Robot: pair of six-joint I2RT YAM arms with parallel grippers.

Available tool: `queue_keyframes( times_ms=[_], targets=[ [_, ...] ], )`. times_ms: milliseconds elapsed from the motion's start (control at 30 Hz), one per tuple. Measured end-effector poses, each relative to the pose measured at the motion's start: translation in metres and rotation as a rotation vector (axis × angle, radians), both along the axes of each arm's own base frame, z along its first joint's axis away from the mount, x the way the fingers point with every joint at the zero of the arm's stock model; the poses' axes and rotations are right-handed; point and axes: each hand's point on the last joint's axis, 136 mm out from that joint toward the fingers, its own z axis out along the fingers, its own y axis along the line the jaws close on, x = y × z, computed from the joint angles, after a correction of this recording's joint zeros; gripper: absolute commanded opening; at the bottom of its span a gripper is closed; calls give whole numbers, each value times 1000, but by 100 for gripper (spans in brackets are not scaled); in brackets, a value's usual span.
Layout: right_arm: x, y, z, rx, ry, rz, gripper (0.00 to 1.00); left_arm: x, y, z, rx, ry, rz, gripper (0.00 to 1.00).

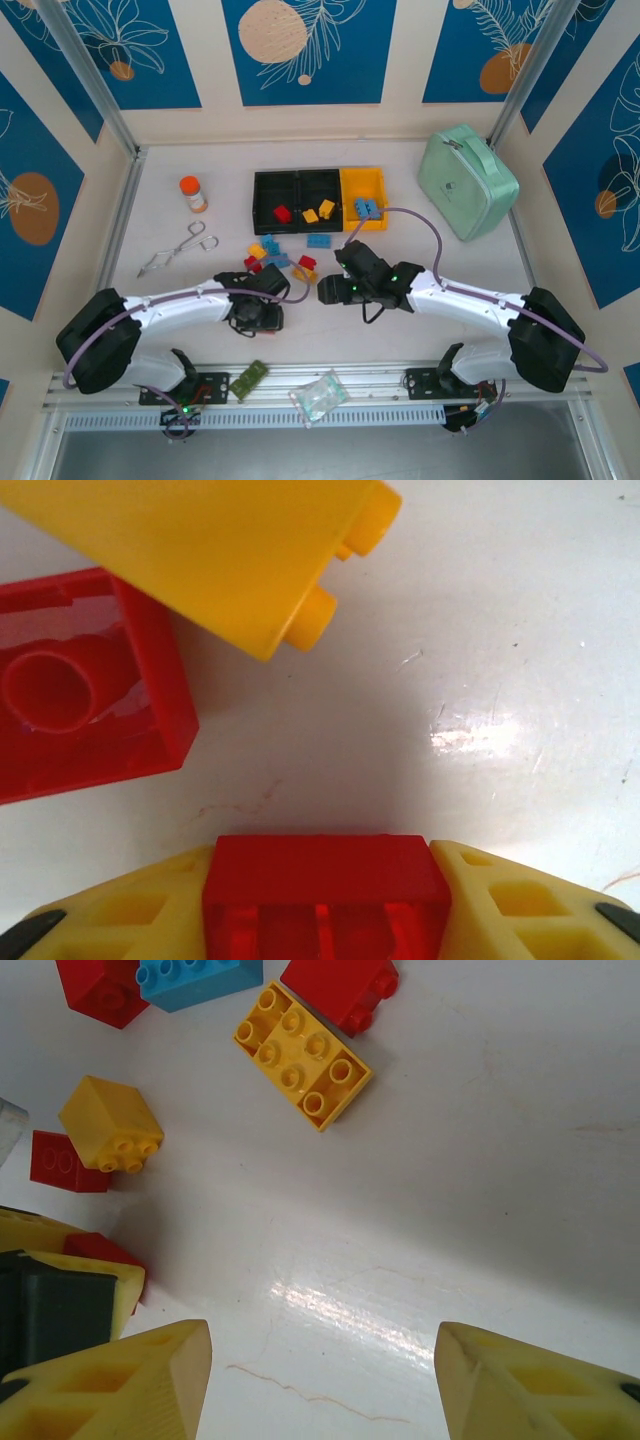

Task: Sort the legos into containers by color
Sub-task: Pick up the lego from the middle-left of the table, then place the lego in the container.

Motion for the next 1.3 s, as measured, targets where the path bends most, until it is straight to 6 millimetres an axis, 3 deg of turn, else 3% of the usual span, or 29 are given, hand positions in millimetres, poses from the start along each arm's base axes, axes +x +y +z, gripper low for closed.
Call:
queue_keyframes(
  times_ms=[267,400,633,800,967,1300],
  targets=[
    [-5,-8,15,30,-27,-2,61,6,8,29,-27,-85,15,40],
    [-6,-8,15,29,-27,-3,61,24,7,55,-36,-141,27,40],
    [-4,-8,15,29,-27,-5,61,90,10,109,-76,-283,90,40],
    [-1,-6,15,25,-25,-7,61,140,10,126,-58,-333,97,40],
    [5,-1,18,26,-32,-4,61,190,7,129,-27,-360,86,40],
    [13,8,30,40,-56,6,61,283,-7,113,19,-366,70,40]
  ],
)
